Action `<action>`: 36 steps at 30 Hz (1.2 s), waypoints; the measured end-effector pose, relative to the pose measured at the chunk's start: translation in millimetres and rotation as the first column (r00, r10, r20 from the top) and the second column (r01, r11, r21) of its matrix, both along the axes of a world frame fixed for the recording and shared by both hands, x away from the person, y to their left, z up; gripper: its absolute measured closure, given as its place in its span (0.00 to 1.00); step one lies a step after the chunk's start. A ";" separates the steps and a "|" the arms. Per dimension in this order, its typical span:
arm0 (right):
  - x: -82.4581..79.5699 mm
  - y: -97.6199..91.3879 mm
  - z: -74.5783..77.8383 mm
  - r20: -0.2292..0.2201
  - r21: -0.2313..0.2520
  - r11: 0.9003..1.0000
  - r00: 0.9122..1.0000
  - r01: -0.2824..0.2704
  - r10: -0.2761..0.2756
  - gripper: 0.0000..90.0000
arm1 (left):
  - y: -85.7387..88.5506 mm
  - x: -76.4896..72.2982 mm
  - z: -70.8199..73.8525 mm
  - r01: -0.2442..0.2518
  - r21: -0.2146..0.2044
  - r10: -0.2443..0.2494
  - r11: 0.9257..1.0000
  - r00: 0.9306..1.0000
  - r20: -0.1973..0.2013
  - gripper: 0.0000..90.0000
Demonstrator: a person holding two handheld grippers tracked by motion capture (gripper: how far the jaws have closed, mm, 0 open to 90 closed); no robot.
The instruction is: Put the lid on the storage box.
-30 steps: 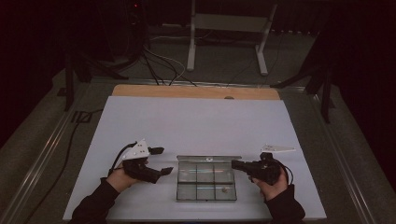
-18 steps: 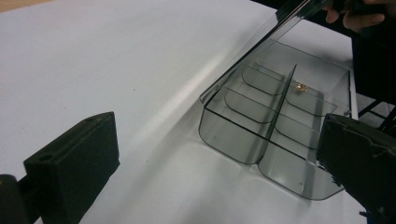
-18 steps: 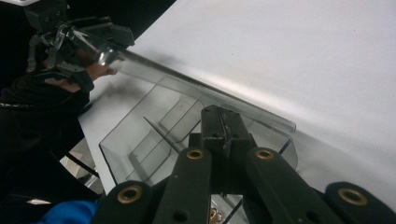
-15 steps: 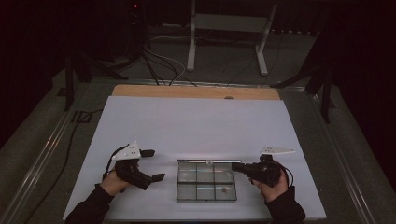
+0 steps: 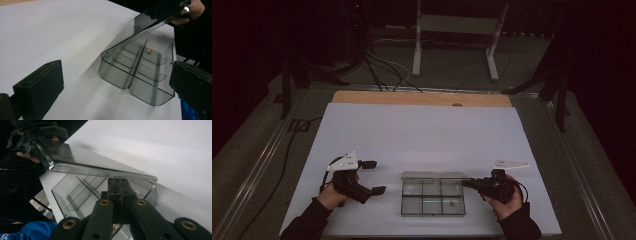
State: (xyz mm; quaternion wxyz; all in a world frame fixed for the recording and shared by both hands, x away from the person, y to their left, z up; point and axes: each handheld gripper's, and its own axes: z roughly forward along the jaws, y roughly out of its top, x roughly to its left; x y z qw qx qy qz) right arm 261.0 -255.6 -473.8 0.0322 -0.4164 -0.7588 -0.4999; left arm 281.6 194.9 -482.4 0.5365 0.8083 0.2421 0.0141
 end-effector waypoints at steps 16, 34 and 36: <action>-6.9 -2.3 -6.7 -0.016 -0.042 0.999 1.000 -0.005 0.004 1.00 | 2.6 1.5 -0.8 -0.001 -0.025 0.001 1.000 1.000 -0.016 0.01; -15.7 -2.9 -8.3 0.027 -0.152 0.988 1.000 0.017 -0.013 1.00 | 2.7 1.6 -2.4 -0.001 -0.022 0.001 1.000 1.000 -0.016 0.01; -15.7 -2.6 -8.0 0.030 -0.157 0.987 0.999 0.018 -0.014 1.00 | 2.5 1.5 -2.8 0.004 -0.023 -0.004 1.000 1.000 -0.015 0.01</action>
